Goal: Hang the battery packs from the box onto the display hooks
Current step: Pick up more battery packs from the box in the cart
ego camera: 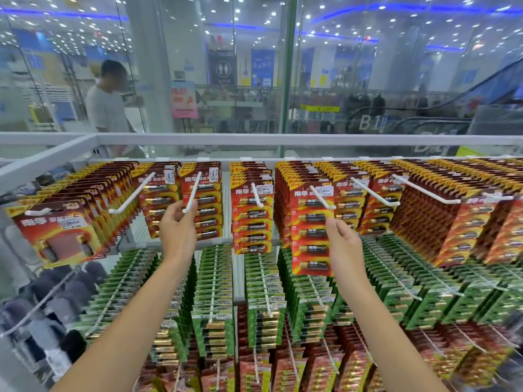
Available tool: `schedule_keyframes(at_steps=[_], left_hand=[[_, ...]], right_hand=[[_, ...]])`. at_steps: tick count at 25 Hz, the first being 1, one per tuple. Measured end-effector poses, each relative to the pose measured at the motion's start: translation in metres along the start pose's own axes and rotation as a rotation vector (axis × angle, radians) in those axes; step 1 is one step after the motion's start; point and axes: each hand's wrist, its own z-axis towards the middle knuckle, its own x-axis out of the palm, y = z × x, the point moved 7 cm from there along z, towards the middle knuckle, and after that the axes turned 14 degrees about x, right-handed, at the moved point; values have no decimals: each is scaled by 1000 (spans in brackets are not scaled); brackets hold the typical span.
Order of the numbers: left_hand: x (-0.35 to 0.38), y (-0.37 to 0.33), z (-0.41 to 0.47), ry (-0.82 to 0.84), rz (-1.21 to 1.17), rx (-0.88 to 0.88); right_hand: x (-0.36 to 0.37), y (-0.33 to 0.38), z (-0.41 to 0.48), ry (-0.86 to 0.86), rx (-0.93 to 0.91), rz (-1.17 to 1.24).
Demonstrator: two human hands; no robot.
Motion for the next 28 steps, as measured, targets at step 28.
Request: schedule_keyframes(at_steps=[28], left_hand=[[107, 44, -310, 695, -235, -375]], right_hand=[[-268, -234, -188, -753, 363, 65]])
